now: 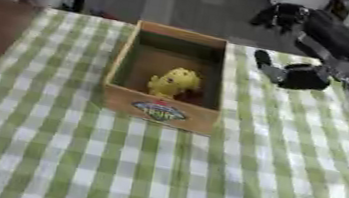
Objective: Pick up objects on the table and place them in the box.
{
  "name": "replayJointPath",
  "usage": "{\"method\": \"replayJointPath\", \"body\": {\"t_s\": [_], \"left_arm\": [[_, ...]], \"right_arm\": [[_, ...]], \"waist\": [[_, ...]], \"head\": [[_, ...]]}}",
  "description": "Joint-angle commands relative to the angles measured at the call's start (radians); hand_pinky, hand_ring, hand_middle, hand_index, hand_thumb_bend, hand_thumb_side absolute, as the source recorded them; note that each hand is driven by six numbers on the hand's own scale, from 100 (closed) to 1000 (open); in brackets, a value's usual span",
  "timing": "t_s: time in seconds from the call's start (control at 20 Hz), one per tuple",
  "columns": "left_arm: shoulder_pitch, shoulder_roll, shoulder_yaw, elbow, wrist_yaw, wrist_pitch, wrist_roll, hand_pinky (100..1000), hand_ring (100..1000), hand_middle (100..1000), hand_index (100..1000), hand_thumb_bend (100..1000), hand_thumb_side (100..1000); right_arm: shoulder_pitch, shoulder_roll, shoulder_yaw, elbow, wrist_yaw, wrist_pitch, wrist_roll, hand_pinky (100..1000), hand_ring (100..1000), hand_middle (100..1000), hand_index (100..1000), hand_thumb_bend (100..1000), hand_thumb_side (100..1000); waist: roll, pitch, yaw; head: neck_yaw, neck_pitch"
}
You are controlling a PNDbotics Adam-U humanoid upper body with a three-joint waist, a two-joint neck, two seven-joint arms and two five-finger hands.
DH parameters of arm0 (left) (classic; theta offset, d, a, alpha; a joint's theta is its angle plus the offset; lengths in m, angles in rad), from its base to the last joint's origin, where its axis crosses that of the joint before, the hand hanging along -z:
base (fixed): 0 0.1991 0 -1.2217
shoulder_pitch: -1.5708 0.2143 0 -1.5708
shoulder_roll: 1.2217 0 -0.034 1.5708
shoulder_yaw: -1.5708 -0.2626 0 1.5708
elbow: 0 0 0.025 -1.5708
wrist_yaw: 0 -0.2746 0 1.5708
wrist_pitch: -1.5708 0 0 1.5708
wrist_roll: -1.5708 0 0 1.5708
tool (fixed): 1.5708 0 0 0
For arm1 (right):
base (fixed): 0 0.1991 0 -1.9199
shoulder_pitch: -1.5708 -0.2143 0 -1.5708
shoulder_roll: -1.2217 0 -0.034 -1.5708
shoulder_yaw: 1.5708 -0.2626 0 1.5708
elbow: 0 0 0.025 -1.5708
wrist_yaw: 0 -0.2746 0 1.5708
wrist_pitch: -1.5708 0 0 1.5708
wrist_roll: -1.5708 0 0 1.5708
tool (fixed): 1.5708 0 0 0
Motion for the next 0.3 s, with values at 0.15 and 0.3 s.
{"method": "replayJointPath", "body": {"t_s": [0.15,0.3], "left_arm": [[-0.005,0.021,0.01,-0.013,-0.002,-0.002,0.004,502,524,497,606,210,562],[-0.004,0.02,0.011,-0.012,-0.001,-0.002,0.006,502,524,497,606,210,563]], "right_arm": [[0.025,-0.036,-0.053,-0.006,-0.007,0.03,-0.022,585,712,780,846,100,169],[0.046,-0.021,-0.082,0.008,-0.023,0.048,-0.035,568,698,770,841,100,147]], "waist": [[0.003,-0.01,-0.003],[0.007,-0.007,-0.008]], "head": [[0.009,-0.012],[0.012,-0.009]]}}
